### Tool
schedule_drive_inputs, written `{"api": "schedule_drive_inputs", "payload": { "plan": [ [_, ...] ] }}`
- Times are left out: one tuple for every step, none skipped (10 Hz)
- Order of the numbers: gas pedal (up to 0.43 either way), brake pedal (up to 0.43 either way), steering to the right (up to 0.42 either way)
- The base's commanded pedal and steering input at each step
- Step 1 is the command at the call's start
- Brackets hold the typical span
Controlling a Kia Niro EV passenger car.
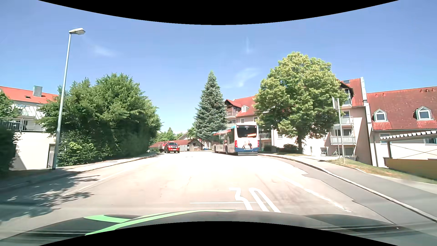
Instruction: Follow the waypoints while adhering to traffic rules and regulations
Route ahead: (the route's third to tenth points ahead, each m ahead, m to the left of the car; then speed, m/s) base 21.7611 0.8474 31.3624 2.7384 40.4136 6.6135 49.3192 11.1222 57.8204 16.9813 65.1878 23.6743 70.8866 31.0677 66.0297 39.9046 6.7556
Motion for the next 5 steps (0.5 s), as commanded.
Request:
{"api": "schedule_drive_inputs", "payload": {
  "plan": [
    [0.157, 0.000, -0.011],
    [0.157, 0.000, -0.011],
    [0.157, 0.000, -0.011],
    [0.157, 0.000, -0.012],
    [0.157, 0.000, -0.012]
  ]
}}
